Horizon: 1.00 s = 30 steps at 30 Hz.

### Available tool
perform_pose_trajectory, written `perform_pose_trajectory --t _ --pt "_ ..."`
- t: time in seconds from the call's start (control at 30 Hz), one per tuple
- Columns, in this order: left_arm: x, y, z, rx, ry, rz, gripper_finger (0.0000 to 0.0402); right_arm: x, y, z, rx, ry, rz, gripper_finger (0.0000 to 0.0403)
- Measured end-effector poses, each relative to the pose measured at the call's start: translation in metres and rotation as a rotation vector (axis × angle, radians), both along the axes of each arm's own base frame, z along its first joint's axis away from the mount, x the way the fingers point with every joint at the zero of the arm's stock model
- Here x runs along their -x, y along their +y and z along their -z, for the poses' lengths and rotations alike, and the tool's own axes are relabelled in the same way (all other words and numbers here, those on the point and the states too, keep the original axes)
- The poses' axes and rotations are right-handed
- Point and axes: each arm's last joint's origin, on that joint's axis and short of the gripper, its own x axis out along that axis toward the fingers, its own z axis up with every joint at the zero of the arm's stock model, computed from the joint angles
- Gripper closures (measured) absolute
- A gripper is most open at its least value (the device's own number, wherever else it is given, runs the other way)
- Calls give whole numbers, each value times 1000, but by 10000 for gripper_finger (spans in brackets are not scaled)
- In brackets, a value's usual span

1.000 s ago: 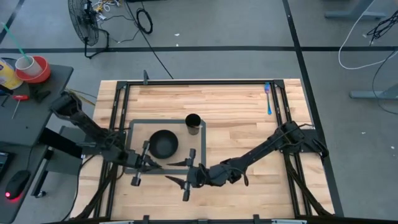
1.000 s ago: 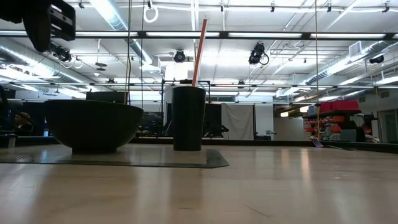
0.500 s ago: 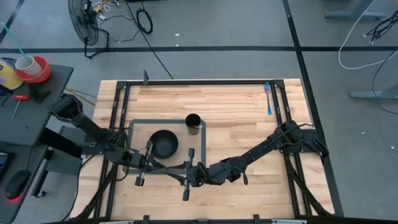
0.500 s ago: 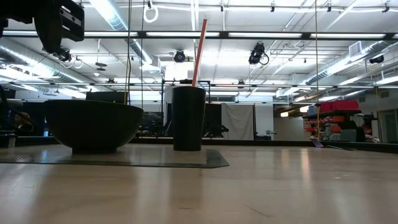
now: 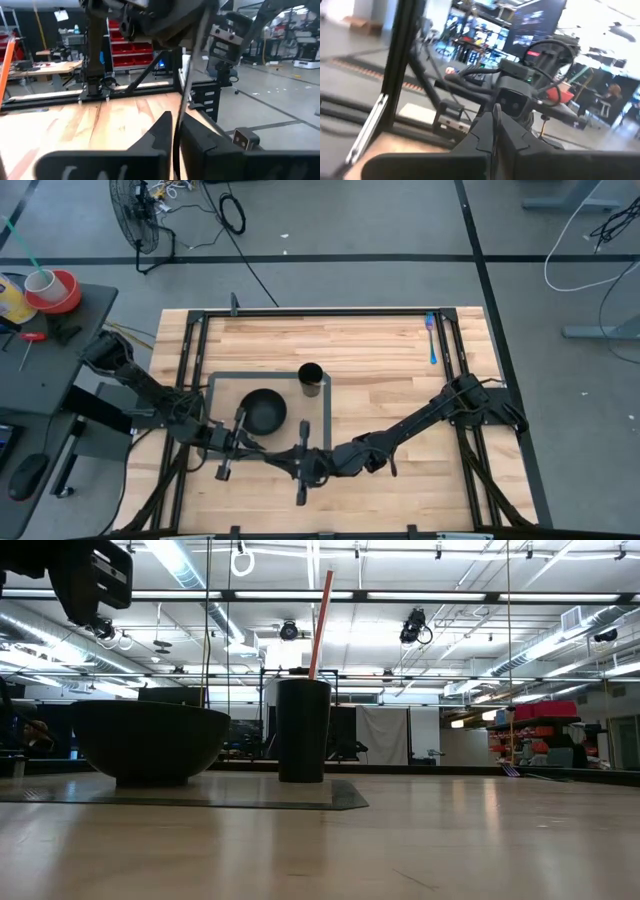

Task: Pick & Place Utensil
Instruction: Put the black spoon into the black bowl

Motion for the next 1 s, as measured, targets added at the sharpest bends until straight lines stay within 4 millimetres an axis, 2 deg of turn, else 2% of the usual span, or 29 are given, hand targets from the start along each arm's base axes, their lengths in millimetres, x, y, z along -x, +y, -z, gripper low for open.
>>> perform_pose_trajectory --t 0.3,0.43,0.57,0.8,1.0 --pt "2 -1 0 39 19 -8 241 0 1 5 89 46 -20 394" --pt "9 -4 -5 63 -2 -15 180 0 2 8 118 75 -24 394" --pt "19 -9 -11 47 -23 -35 137 3 7 8 146 76 -46 394" --pt "36 -14 -18 23 -34 -132 118 7 16 10 380 82 -69 394" --pt "39 -16 -17 22 -29 -144 125 -3 -7 21 399 190 -70 394"
